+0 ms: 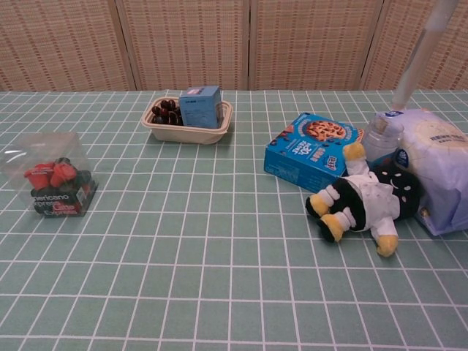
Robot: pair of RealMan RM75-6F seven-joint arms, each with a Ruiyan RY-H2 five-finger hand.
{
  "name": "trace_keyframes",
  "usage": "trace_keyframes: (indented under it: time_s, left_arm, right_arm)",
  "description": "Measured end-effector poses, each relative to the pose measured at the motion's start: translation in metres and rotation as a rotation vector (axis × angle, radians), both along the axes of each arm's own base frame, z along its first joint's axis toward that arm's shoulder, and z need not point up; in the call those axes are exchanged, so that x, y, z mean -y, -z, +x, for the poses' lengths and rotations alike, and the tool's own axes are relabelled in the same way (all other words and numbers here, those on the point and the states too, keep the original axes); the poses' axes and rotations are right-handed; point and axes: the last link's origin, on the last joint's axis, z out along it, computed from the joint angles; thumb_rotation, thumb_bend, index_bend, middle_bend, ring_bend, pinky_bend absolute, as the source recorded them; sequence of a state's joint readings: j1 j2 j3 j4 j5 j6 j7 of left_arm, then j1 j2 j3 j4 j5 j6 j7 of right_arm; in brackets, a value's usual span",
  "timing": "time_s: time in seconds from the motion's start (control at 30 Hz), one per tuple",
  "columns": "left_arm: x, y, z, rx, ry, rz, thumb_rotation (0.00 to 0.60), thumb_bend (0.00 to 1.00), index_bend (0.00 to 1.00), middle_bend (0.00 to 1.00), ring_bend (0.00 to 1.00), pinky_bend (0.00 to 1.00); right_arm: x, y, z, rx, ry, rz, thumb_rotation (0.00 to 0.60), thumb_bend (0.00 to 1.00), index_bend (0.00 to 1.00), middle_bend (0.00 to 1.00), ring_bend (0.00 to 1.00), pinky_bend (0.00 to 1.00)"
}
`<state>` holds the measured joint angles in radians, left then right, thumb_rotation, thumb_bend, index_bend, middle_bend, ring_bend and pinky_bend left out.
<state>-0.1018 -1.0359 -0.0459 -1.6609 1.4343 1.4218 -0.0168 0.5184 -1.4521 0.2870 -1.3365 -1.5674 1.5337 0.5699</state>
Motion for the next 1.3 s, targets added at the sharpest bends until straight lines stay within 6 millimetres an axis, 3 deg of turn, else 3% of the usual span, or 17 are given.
trace_keyframes:
  time_s: [0.5,1.3]
  left_arm:
    - [0.0,-0.001,-0.001,0.007,-0.004,0.0,0.6,0.22,0.46,0.51,0.44,0.56]
    - [0.001,-0.002,0.0,0.019,0.0,0.003,0.6,0.22,0.46,0.51,0.44,0.55]
  right_arm:
    - [0.029,0.017,-0.024,-0.051,0.084,-0.031,0.6,0.59,0.7,1.0,1.0,1.0]
    - [0.037,0.057,-0.04,-0.05,0.135,0.056,0.6,0.59,0.7,1.0,1.0,1.0]
